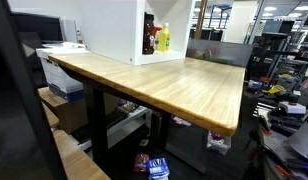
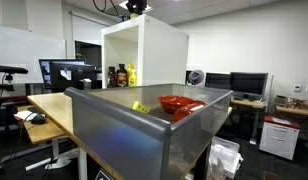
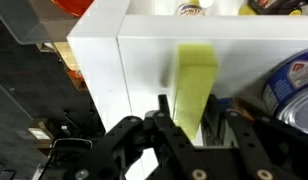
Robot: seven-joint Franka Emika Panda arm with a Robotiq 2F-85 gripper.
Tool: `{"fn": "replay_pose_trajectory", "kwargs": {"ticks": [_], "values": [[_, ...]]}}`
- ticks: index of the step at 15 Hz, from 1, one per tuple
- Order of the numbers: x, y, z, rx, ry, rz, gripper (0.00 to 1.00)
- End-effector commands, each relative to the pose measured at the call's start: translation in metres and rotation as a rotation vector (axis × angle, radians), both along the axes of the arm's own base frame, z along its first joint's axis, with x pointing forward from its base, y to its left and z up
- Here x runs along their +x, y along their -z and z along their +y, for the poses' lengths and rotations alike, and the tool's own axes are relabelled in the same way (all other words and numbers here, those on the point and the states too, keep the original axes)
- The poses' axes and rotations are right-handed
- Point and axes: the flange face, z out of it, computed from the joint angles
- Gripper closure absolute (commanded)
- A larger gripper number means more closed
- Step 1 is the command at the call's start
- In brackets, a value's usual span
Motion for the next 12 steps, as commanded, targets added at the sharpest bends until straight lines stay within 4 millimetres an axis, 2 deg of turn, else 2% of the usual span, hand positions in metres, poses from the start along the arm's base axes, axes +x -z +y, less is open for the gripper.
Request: {"fn": "replay_pose_trajectory", "kwargs": {"ticks": [1, 3, 6, 8, 12], "values": [[-0.01, -0.01, 0.004, -0.007, -0.012, -0.024, 0.29], [-0.015, -0.014, 0.004, -0.006, -0.012, -0.025, 0.16], [-0.024, -0.018, 0.007, -0.001, -0.015, -0.015, 0.03], [-0.034, -0.02, 0.009, 0.004, -0.026, 0.007, 0.0], [-0.052, -0.024, 0.016, 0.026, -0.042, 0.026, 0.0]]}}
